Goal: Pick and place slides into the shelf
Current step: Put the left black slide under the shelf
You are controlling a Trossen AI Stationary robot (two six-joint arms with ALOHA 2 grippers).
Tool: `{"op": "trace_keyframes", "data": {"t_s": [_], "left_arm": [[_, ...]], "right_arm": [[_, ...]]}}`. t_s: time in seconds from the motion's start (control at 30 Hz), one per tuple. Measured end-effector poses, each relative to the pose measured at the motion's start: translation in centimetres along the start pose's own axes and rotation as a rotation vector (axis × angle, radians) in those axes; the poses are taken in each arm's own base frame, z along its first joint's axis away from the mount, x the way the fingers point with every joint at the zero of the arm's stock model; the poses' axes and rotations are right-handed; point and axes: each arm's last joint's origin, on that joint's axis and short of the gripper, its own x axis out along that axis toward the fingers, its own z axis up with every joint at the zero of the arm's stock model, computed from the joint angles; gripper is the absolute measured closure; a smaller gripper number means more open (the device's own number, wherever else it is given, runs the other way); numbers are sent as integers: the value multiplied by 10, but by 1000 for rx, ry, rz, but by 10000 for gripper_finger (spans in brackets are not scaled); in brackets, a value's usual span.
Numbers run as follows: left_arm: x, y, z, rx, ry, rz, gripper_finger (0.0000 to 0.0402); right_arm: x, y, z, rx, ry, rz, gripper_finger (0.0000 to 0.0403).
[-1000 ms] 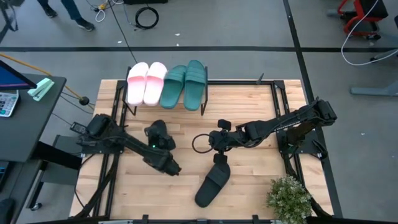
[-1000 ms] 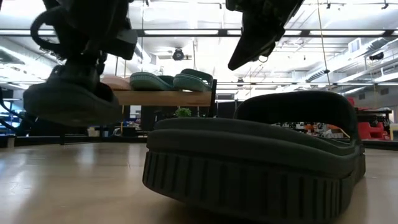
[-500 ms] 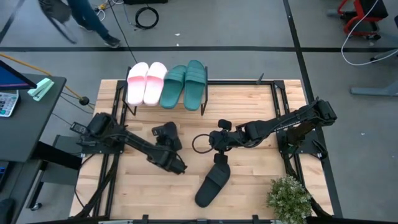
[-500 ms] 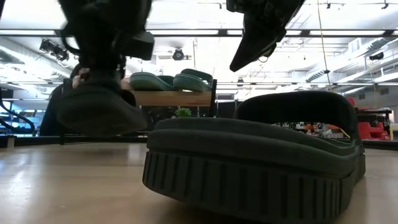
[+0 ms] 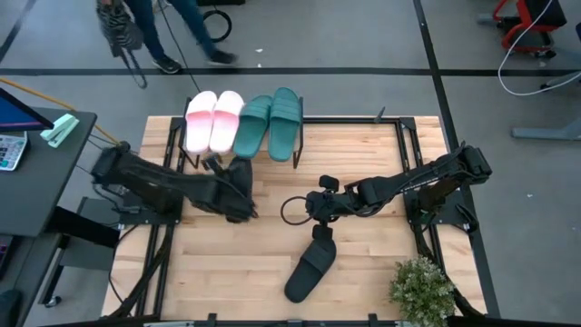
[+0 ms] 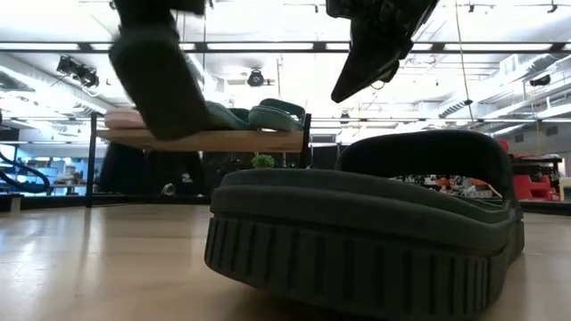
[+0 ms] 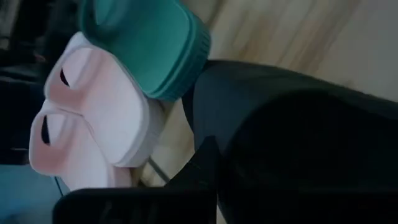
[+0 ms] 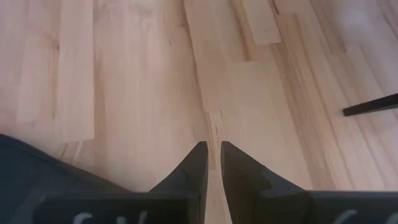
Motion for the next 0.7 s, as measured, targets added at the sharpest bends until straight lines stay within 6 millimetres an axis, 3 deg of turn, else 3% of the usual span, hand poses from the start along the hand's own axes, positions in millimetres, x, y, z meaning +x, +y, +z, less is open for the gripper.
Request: {"op": "trace_keyframes", "data": {"t_s": [0.13,0.23,0.33,0.47,0.7], "left_arm": [[-19,39,2,-120,-101,-152,390],[-30,49,6,-199,-160,-312,390],[-33,43,7,-183,-125,-449,390],[-21,23,1,-105,9,-399,390],[20,-21,-42,-3,104,-276,390]], "right_arm": [[0,0,0,1,2,-2,352],[0,0,0,0,3,-2,352],[0,0,0,0,3,-2,352],[0,0,0,0,3,-1,352],[-1,1,-1,-4,4,2,352]]}}
